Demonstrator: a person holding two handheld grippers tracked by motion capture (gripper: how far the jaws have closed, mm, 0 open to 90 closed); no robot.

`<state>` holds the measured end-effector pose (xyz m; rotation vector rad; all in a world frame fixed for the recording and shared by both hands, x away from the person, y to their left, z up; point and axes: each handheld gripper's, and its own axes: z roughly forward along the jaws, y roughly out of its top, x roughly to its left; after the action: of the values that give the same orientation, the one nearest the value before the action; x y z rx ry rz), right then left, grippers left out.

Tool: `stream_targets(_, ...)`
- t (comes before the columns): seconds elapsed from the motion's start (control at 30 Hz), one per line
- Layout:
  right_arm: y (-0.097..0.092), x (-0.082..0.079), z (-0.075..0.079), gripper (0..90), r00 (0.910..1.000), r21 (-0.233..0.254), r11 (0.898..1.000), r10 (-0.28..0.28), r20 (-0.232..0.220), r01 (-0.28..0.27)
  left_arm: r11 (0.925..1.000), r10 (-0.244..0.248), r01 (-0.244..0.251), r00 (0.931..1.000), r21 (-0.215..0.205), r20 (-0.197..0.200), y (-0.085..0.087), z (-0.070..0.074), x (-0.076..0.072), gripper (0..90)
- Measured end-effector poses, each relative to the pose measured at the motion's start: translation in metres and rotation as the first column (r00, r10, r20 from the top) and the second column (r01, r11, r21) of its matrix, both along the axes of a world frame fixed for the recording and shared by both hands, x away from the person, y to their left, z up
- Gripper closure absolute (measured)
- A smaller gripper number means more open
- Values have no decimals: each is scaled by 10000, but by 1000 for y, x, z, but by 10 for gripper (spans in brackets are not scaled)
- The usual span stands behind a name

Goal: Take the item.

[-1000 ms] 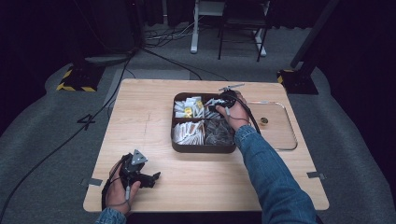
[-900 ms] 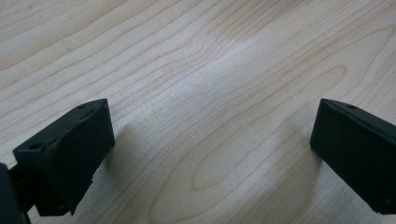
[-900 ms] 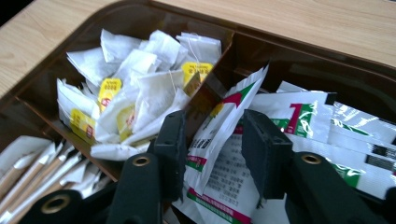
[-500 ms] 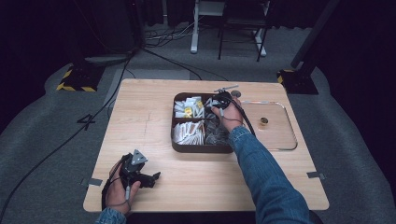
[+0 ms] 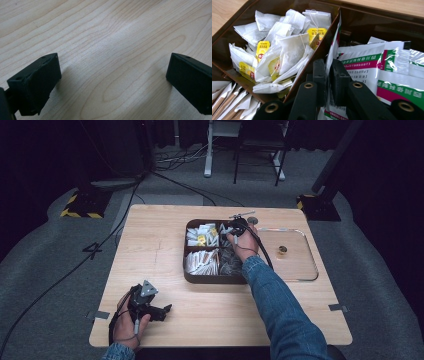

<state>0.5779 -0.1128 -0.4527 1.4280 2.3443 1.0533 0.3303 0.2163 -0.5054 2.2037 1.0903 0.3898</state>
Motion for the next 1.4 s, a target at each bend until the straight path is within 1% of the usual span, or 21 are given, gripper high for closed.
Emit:
stream_targets(0.03,-2,0,2,849,9999,124,9998,-131,72,130,10000,-1,1,10000,0,0,0,0,0,2)
stream_targets(0.17,-6,-1,6,857,9993,302,9990,-349,167,344,10000,1,-1,10000,-3,-2,0,0,0,2)
stream_targets(0.3,-11,-2,11,866,9987,379,9986,-392,312,380,10000,-3,3,10000,1,0,0,0,0,2)
stream_targets(0.4,-16,-4,17,867,9984,570,9975,-432,373,410,10000,-8,8,10000,-6,-3,0,0,0,2)
stream_targets(0.6,-26,-10,27,868,9982,861,9959,-318,516,272,10000,12,-12,10000,-18,2,0,0,0,2)
stream_targets(0.77,-32,-17,38,868,9978,1179,9930,-21,658,-57,10000,10,-10,10000,-22,1,0,0,0,2)
stream_targets(0.83,-34,-21,43,868,9974,1381,9901,143,711,-240,10000,11,-11,10000,-21,-1,0,0,0,2)
stream_targets(0.9,-35,-25,47,869,9963,1480,9881,313,795,-429,10000,10,-10,10000,-20,-2,0,0,0,2)
stream_targets(1.0,-37,-32,53,868,9951,1622,9842,582,803,-707,10000,-2,2,10000,0,-2,0,0,0,2)
stream_targets(1.03,-37,-32,53,868,9951,1622,9842,582,803,-707,10000,-2,2,10000,-1,-2,0,0,0,2)
stream_targets(1.07,-37,-39,58,868,9931,1696,9812,784,871,-923,10000,-1,1,10000,-3,-3,0,0,0,2)
stream_targets(1.17,-38,-48,65,869,9889,1810,9753,1095,1006,-1264,10000,-5,5,10000,1,-3,0,0,0,2)
stream_targets(1.27,-38,-60,71,868,9846,1993,9672,1386,1065,-1577,10000,-3,3,10000,1,-1,0,0,0,2)
stream_targets(1.3,-38,-60,71,868,9846,1993,9672,1386,1065,-1577,10000,-5,5,10000,2,-2,0,0,0,2)
stream_targets(1.33,-39,-65,73,869,9827,2071,9634,1501,1080,-1699,10000,-5,5,10000,3,-3,0,0,0,2)
stream_targets(1.37,-41,-74,76,868,9786,2218,9555,1733,1111,-1944,10000,-2,2,10000,-3,-2,0,0,0,2)
stream_targets(1.4,-42,-80,78,868,9765,2302,9511,1846,1113,-2061,10000,-2,2,10000,-2,-2,0,0,0,2)
